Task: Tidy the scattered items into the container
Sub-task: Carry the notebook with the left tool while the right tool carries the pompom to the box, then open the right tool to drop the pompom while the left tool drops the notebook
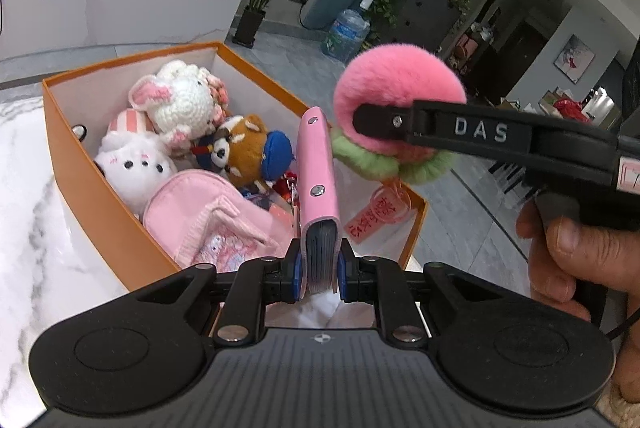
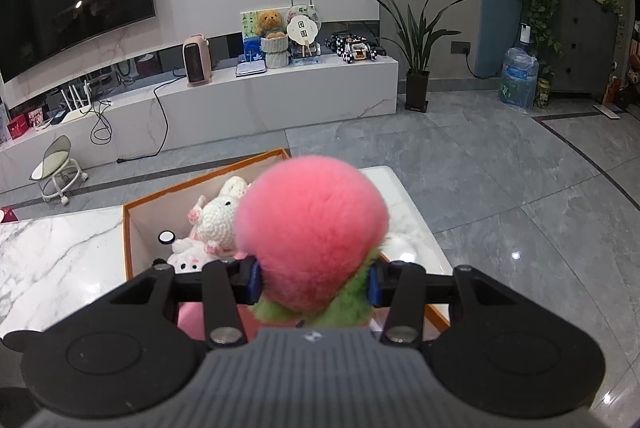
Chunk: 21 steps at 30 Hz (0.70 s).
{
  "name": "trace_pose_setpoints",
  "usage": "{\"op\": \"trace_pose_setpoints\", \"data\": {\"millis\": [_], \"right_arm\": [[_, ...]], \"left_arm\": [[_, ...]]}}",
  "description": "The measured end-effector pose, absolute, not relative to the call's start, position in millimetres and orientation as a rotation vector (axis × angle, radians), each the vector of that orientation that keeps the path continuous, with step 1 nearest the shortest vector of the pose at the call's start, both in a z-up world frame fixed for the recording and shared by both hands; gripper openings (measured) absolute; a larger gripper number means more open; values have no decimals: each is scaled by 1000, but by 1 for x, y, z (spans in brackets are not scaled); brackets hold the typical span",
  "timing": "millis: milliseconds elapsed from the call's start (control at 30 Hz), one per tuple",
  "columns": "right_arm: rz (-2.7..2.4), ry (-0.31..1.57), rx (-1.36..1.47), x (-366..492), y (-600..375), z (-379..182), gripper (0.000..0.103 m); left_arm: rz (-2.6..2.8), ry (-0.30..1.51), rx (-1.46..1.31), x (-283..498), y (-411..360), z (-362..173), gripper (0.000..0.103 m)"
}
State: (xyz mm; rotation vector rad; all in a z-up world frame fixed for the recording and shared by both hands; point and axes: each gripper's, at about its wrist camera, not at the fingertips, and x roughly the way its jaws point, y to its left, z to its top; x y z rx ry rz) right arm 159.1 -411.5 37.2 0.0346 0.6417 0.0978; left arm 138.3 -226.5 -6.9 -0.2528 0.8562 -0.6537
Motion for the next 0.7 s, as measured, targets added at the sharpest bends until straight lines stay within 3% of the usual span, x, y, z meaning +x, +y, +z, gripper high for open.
{"op": "trace_pose_setpoints", "data": {"millis": [433,700], "right_arm": [[93,760,-45,170,-402,15,50],[86,766,-74,171,-398,15,63]], "left_arm": [[-670,899,-231,137,-234,-15,22],[-653,893,-224,135,-231,-12,24]]}}
